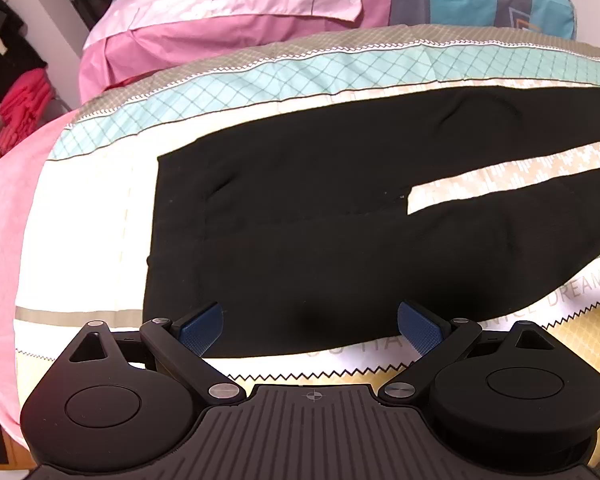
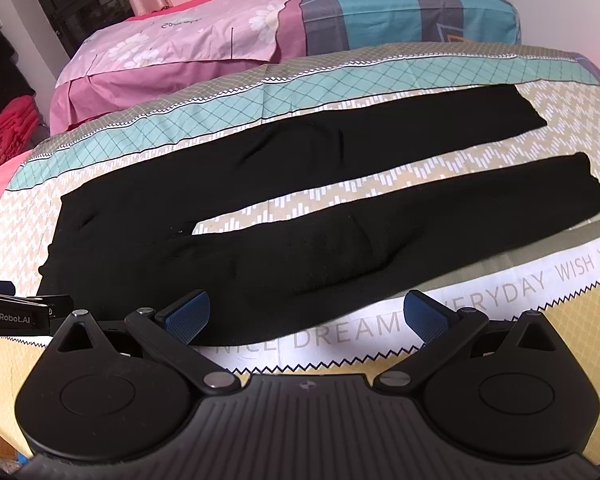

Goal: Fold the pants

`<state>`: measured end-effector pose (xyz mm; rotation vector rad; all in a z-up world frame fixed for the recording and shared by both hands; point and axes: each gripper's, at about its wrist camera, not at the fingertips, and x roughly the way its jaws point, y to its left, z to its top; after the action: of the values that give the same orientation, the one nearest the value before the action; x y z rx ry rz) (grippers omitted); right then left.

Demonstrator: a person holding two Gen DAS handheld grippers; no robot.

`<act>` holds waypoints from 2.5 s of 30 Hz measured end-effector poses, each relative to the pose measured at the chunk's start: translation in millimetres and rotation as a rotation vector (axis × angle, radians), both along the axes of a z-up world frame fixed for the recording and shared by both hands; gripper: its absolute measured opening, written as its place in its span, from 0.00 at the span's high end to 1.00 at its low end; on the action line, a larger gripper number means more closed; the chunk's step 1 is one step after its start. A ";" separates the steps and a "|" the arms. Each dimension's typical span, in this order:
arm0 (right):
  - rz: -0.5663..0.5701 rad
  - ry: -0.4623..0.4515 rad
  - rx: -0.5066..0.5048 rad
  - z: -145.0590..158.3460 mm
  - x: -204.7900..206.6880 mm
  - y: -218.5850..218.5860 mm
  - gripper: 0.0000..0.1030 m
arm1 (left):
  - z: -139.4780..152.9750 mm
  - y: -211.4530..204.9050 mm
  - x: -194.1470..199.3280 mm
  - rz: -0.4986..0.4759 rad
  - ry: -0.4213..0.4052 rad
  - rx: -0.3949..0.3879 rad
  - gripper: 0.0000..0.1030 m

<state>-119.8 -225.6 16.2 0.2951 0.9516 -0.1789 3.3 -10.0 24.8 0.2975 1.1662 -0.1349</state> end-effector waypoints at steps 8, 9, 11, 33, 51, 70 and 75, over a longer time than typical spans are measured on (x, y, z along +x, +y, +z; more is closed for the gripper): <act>0.003 0.011 0.003 -3.2 1.6 0.9 0.00 | -9.3 6.9 6.0 0.027 0.026 -0.002 0.00; 0.001 0.011 0.005 -3.8 1.4 0.5 0.00 | -11.4 6.7 6.7 0.028 0.031 0.000 0.00; -0.006 0.011 0.010 -5.4 0.4 -1.7 0.00 | -15.5 5.6 8.0 0.028 0.040 0.005 0.00; -0.326 -0.070 0.208 -68.8 -75.1 -118.4 0.02 | -104.3 20.9 33.4 0.154 0.132 -0.117 0.00; -0.593 -0.328 0.276 -114.8 -37.7 -276.6 0.16 | -118.7 19.1 40.8 0.201 0.157 -0.096 0.00; -0.750 -0.287 0.142 -95.6 -62.6 -301.1 0.89 | -122.0 25.4 45.9 0.136 0.170 -0.105 0.00; -0.728 -0.244 0.185 -101.5 -47.5 -294.4 0.71 | -123.3 25.8 46.2 0.111 0.167 -0.101 0.00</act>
<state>-167.3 -520.1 -85.3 0.8115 0.5849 -0.7060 49.5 15.8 -98.5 0.1335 1.3339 -0.1220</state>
